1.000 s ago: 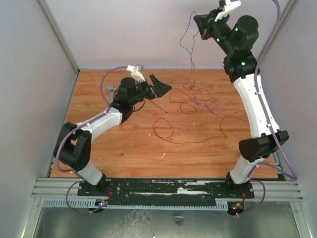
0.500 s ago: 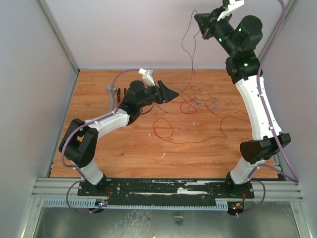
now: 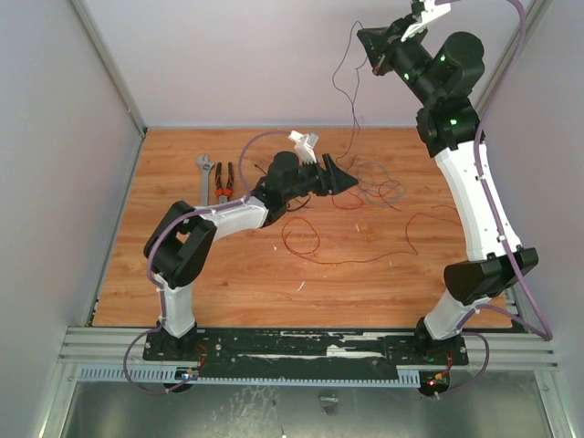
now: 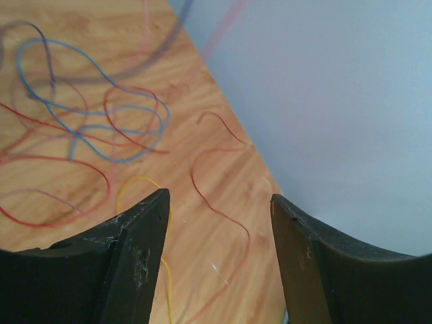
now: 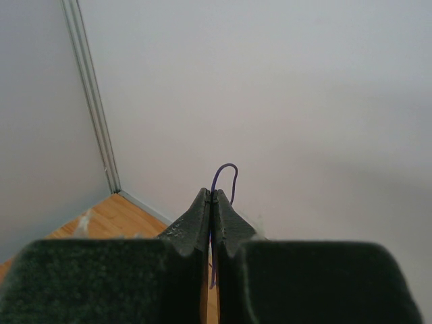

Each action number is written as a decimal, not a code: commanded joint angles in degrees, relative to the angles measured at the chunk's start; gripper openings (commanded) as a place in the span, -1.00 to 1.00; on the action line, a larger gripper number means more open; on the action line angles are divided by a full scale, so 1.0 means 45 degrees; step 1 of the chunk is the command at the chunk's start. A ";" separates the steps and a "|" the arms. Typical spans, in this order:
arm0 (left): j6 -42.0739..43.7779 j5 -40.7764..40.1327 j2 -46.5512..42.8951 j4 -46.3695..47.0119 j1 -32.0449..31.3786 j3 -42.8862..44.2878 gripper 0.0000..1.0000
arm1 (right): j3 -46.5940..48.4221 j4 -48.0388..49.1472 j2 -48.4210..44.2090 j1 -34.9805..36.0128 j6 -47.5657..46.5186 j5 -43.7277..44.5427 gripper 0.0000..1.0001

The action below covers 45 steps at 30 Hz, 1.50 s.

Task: Zip-tie the wires
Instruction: Pick up the cable at the center of the board.

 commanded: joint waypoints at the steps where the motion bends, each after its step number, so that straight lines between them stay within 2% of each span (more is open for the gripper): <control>1: 0.0917 -0.1282 0.0691 0.0344 -0.0005 0.1228 0.33 | -0.0429 0.0420 -0.0803 -0.0056 0.0104 -0.0177 -1.00; 5: 0.1222 -0.1343 0.1902 0.0527 -0.0014 0.2717 0.34 | -0.0788 0.0486 -0.1123 -0.0063 -0.0019 -0.0129 -1.00; 10: 0.1396 -0.1647 0.3520 -0.0626 -0.0014 0.4760 0.34 | -0.0963 0.0515 -0.1436 -0.0080 0.0002 -0.0149 -1.00; 17: 0.2035 -0.2249 0.4407 -0.0697 -0.0004 0.5757 0.31 | -0.1388 0.0895 -0.1975 -0.0051 0.0186 -0.0456 -1.00; 20: 0.2032 -0.1911 0.4685 -0.0573 -0.0002 0.6157 0.03 | -0.1533 0.0931 -0.2088 -0.0066 0.0052 -0.0303 -1.00; 27: 0.2207 -0.1856 0.4785 -0.0452 0.0068 0.5868 -0.96 | -0.0893 0.0179 -0.2040 -0.0110 -0.0128 0.0751 -1.00; 28: 0.2133 -0.1796 0.4855 -0.0407 0.0093 0.5856 -1.00 | -0.0888 0.0217 -0.2053 -0.0109 -0.0113 0.0751 -1.00; 31: 0.1928 -0.1647 0.4904 -0.0514 0.0295 0.5776 -1.00 | -0.0679 -0.0026 -0.2098 -0.0115 -0.0335 0.1198 -1.00; 36: 0.1456 -0.1244 0.4454 -0.0828 0.1094 0.4618 -1.00 | 0.0251 -0.1473 -0.1917 -0.0463 -0.1234 0.3356 -1.00; 41: 0.0754 -0.1523 0.3807 -0.1302 0.2671 0.2752 -1.00 | -0.0071 -0.2301 -0.2185 -0.2151 -0.1034 0.4555 -1.00; 45: 0.0068 -0.1116 0.3714 -0.1617 0.3954 0.2088 -1.00 | -0.0509 -0.2762 -0.2344 -0.3312 -0.0901 0.5083 -1.00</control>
